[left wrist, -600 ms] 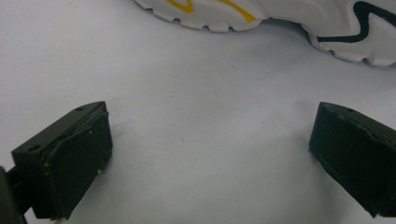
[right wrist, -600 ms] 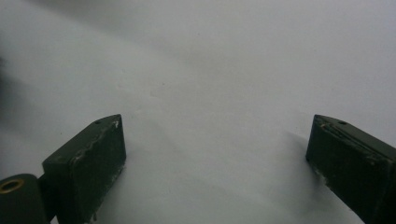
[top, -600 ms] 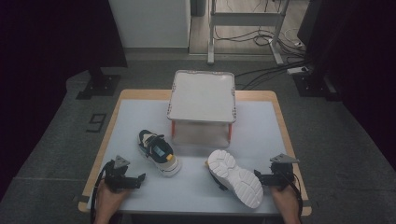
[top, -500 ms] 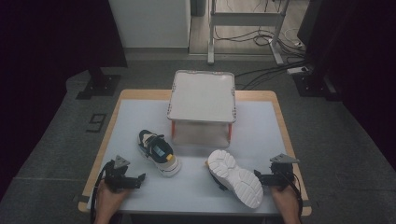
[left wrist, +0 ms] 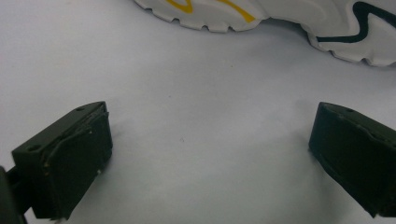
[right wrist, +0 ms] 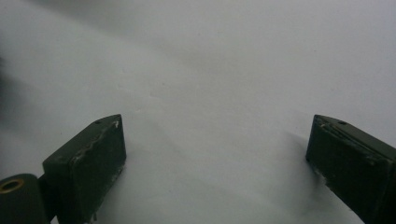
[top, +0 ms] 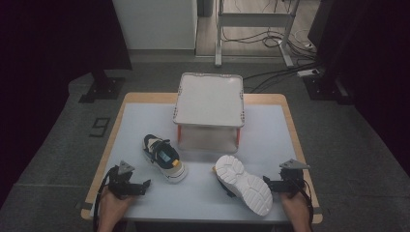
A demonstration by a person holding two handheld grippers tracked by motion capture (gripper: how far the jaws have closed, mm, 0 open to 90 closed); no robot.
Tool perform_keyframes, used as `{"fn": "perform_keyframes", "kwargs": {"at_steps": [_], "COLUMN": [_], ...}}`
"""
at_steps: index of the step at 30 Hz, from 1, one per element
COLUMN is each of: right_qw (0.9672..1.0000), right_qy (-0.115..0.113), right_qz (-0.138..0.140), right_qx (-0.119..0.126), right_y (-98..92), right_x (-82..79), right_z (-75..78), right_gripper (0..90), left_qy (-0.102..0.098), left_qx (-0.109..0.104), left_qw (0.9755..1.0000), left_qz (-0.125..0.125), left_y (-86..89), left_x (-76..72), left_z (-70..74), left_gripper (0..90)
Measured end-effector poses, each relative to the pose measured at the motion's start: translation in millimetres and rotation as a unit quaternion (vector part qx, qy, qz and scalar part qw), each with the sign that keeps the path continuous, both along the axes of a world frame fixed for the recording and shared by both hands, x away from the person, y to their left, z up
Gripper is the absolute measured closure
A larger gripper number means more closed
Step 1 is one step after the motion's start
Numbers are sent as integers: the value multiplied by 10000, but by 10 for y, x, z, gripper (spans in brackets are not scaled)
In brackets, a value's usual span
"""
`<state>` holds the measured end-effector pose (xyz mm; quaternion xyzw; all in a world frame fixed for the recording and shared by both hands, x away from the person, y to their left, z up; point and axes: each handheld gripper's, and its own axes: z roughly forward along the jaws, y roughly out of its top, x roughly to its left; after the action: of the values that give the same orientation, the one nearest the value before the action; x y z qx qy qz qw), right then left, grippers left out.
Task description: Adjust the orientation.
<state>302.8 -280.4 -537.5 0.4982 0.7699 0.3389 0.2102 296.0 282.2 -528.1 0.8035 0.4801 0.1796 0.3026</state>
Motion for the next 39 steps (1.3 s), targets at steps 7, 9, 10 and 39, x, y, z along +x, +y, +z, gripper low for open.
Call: {"fn": "perform_keyframes", "kwargs": {"at_steps": [7,9,10,39], "right_qw": [10000,10000,10000,9998], "right_qy": [3,15,19,77], "right_qz": [5,1,-3,-172], "right_qx": [3,30,38,-36], "right_y": [-2,-7,-8,-106], "right_x": [1,3,4,73], "right_z": [0,1,2,-4], "right_gripper": [42,44,44,0], "left_qy": [11,40,97,-216], "left_qx": [-7,2,10,-228], "left_qw": [10000,9999,9998,9995], "left_qz": [63,148,155,32], "left_y": [-11,-33,-59,-846], "left_x": [2,6,9,62], "left_z": [5,12,30,412], "left_gripper": [0,0,0,0]}}
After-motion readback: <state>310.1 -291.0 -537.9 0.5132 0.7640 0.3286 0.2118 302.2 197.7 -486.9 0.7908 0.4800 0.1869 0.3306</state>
